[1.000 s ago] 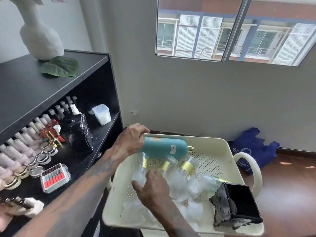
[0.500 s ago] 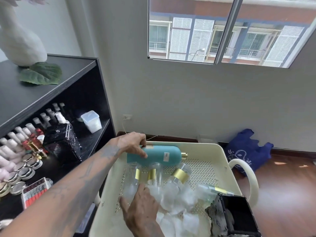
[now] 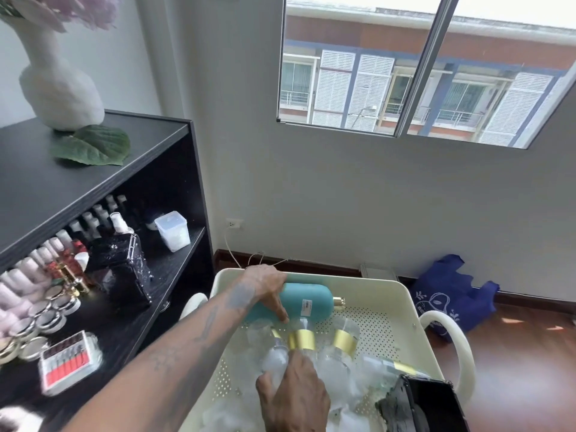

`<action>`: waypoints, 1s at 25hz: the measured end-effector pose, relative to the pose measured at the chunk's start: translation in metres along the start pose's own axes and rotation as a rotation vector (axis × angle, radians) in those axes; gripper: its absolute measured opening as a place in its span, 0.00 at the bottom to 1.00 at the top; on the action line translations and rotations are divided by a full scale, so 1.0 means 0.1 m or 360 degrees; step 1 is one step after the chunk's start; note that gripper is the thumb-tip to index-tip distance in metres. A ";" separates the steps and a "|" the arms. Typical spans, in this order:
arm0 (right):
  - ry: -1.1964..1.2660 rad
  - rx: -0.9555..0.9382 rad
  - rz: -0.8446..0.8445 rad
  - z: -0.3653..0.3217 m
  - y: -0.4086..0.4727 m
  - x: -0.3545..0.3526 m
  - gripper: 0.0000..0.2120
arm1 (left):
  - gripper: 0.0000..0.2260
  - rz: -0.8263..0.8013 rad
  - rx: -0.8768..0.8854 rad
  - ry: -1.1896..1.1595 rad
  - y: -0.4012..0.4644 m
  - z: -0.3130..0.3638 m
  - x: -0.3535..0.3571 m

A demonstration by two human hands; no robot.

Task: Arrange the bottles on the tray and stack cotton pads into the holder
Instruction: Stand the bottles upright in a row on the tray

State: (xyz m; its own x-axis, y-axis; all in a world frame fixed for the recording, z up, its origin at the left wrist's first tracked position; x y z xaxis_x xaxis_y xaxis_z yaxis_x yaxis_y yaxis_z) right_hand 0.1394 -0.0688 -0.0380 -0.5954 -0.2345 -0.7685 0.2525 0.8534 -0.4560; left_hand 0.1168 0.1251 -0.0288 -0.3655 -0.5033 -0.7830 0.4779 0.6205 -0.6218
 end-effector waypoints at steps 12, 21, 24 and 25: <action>0.0084 -0.0204 0.0312 0.08 0.10 -0.52 0.27 | 0.27 0.0591 0.0166 -0.0837 -0.39 -0.51 0.19; -0.0015 -0.0417 0.0123 -0.21 0.90 -0.75 0.24 | 0.35 0.0956 0.0037 -0.1532 -0.71 -0.49 0.64; 0.0103 -0.0504 0.0085 -0.33 1.07 -0.78 0.25 | 0.37 0.1214 -0.0134 -0.1668 -0.79 -0.54 0.73; 0.0143 -0.0522 0.0030 -0.37 1.11 -0.76 0.26 | 0.38 0.1282 -0.0177 -0.1703 -0.79 -0.56 0.72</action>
State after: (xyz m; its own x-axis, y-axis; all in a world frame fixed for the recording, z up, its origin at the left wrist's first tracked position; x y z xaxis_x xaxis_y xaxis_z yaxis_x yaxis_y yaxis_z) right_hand 0.1842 0.0611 -0.0133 -0.6615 -0.1879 -0.7261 0.0140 0.9648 -0.2624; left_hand 0.0076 0.0735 -0.0365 0.8081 -0.1655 -0.5653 0.1774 0.9835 -0.0344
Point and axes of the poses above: each hand's wrist, its own y-axis towards the middle knuckle, its own x-axis out of the palm, z = x × y, the point moved 6 cm from there along y, towards the middle knuckle, and after that the axes turned 14 degrees about -z, right-handed, at the moved point
